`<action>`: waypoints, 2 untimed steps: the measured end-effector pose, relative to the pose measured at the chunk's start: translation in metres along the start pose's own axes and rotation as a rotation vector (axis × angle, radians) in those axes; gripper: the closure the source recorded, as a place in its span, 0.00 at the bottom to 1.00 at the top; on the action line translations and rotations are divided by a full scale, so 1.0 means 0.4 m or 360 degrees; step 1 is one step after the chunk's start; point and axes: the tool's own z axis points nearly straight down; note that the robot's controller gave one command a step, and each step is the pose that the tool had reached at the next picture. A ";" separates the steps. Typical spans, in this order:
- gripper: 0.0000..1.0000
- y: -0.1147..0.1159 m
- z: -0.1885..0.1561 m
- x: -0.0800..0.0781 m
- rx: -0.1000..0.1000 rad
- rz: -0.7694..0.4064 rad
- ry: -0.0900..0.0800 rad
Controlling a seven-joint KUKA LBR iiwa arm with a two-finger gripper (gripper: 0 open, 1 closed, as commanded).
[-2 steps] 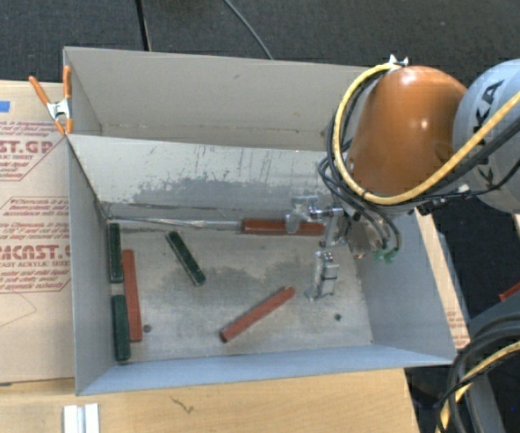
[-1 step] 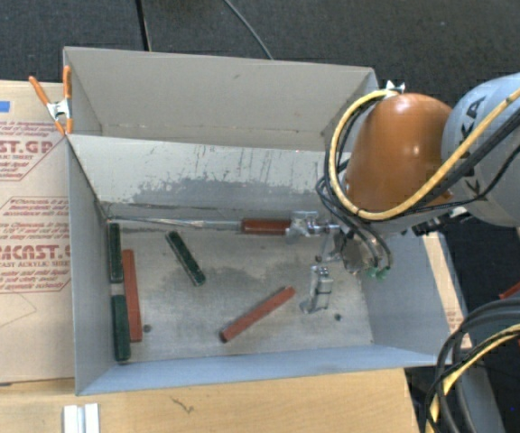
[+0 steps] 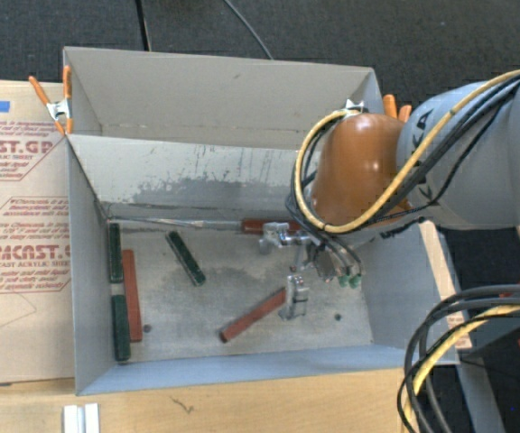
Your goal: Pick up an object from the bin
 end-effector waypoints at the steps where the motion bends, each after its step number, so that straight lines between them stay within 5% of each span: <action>1: 1.00 0.083 0.182 0.048 -0.0005 -0.0514 0.0008; 2: 1.00 0.083 0.182 0.048 -0.0005 -0.0514 0.0008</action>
Offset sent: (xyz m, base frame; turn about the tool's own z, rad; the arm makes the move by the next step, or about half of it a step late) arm 0.0000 0.0000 0.0000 0.0000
